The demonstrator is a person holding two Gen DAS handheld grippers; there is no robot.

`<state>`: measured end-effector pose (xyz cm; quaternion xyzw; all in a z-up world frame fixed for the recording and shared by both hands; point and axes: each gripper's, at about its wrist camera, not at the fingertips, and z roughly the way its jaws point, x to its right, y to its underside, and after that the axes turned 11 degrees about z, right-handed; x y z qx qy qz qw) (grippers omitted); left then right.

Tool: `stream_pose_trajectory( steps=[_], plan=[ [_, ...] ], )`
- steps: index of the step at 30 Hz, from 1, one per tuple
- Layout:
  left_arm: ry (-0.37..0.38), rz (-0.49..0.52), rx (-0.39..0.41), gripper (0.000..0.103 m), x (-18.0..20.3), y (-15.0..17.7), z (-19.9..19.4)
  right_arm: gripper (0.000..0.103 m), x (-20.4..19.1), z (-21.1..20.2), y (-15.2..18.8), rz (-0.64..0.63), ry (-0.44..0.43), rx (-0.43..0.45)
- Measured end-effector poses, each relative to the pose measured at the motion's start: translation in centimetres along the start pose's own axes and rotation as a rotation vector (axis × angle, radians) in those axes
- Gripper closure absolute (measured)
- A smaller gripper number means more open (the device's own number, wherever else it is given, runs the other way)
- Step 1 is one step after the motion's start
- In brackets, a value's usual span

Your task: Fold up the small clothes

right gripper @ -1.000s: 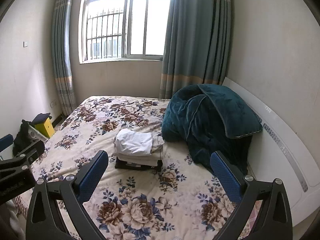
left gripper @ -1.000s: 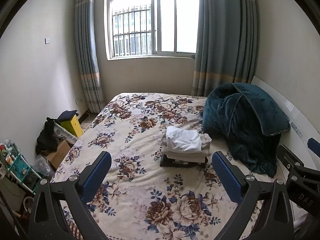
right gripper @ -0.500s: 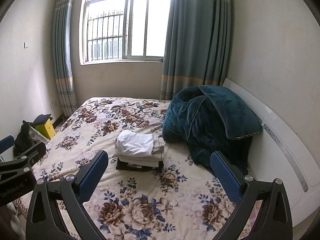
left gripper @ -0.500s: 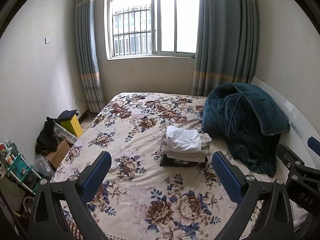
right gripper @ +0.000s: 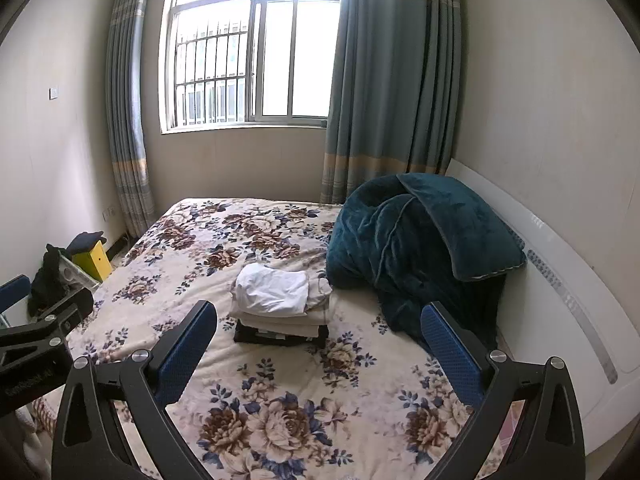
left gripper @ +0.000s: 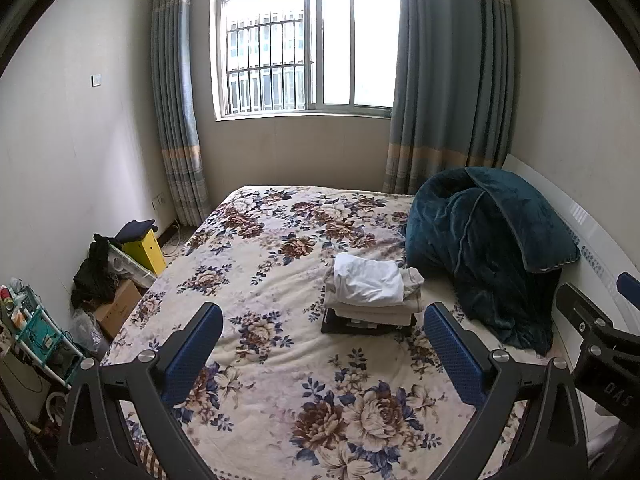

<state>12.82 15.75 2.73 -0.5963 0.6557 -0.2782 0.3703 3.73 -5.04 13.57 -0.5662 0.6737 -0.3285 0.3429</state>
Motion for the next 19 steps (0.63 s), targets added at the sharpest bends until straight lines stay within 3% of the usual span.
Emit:
stream_pose_trajectory(
  steps=[19],
  plan=[
    [-0.021,0.000,0.011,0.000,-0.69,0.02,-0.88,0.000,-0.06,0.00,0.16,0.003,0.000,0.003]
  ],
)
